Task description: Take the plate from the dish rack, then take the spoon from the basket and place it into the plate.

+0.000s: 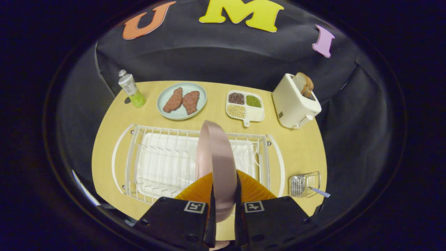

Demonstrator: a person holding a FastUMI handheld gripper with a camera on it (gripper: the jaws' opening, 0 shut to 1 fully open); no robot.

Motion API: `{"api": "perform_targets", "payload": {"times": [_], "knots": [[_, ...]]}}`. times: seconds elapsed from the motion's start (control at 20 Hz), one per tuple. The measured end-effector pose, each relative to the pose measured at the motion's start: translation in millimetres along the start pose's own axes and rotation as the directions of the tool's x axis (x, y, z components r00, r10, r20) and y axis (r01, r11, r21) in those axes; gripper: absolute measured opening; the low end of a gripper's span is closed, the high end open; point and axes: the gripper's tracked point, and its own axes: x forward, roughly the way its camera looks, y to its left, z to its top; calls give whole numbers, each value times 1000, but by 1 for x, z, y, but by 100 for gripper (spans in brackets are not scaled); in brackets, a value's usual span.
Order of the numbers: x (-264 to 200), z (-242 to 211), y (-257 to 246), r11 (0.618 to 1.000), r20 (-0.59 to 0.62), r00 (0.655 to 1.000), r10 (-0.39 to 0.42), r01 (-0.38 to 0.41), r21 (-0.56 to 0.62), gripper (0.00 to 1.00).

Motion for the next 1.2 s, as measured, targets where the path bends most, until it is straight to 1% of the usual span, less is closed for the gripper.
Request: {"api": "perform_targets", "payload": {"times": [0.05,0.1,0.15,0.2,0.3,0.4,0.5,0.7,0.9,1.0,1.1,1.2], "knots": [[-9,7,-3,999,31,999,-31,32,-28,26],[-14,8,1,999,45,999,-17,19,-44,26],[-22,7,-1,998,62,998,-13,16,-56,22],[-26,5,-4,998,74,997,-2,6,-56,22],[-36,-11,-5,996,76,994,84,-83,-24,21],[-43,-35,-12,979,77,977,198,-201,37,21],[-49,-70,-27,948,79,951,298,-305,94,21],[-44,-154,-60,875,92,899,429,-438,204,21],[-17,-231,-79,815,95,863,496,-501,291,21],[6,-260,-78,768,92,835,543,-538,347,21],[29,-283,-73,721,82,800,594,-574,388,21],[52,-293,-73,681,88,776,624,-596,426,21]]}}
